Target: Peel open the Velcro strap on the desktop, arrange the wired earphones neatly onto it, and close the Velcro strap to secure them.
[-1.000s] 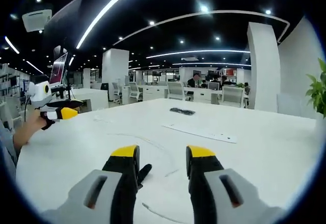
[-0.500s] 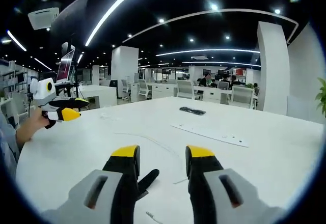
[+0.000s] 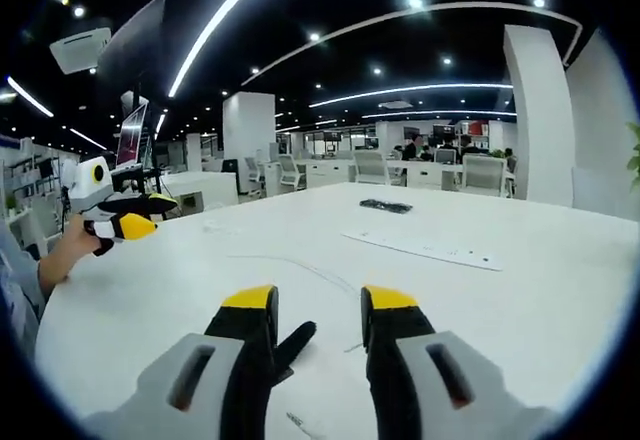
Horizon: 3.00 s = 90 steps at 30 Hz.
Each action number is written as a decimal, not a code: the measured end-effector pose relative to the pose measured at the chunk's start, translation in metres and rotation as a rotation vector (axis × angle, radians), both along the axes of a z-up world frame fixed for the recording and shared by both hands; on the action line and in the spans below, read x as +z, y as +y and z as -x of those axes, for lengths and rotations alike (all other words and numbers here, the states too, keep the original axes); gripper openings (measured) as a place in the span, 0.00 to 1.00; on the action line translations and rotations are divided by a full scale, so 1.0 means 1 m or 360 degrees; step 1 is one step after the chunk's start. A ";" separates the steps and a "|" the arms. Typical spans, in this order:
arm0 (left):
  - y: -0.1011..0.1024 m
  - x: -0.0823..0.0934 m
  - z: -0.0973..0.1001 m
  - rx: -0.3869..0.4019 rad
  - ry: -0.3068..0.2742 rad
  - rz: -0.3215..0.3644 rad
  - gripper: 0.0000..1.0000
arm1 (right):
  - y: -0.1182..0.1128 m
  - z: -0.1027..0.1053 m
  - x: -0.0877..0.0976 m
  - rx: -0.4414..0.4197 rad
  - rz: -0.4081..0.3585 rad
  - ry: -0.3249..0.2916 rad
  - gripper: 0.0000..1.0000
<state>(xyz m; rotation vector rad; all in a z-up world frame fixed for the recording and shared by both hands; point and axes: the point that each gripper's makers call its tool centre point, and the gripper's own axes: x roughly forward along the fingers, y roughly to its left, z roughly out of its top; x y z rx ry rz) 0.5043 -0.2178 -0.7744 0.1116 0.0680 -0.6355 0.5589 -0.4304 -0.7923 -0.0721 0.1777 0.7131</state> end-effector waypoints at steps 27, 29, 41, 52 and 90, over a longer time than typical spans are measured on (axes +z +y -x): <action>-0.004 0.004 0.005 -0.0039 0.0007 0.0031 0.46 | 0.013 0.005 -0.037 0.0087 0.0009 0.0155 0.31; -0.004 0.004 0.005 -0.0041 0.0009 0.0034 0.46 | 0.014 0.006 -0.039 0.0094 0.0011 0.0159 0.30; -0.007 0.000 0.005 -0.0060 0.0030 0.0036 0.46 | 0.018 0.008 -0.046 0.0118 0.0026 0.0177 0.30; -0.009 -0.002 0.006 -0.0069 0.0040 0.0027 0.46 | 0.019 0.006 -0.049 0.0125 0.0027 0.0195 0.28; -0.013 -0.003 0.010 -0.0091 0.0047 0.0026 0.46 | 0.024 0.001 -0.058 0.0145 -0.0002 0.0257 0.17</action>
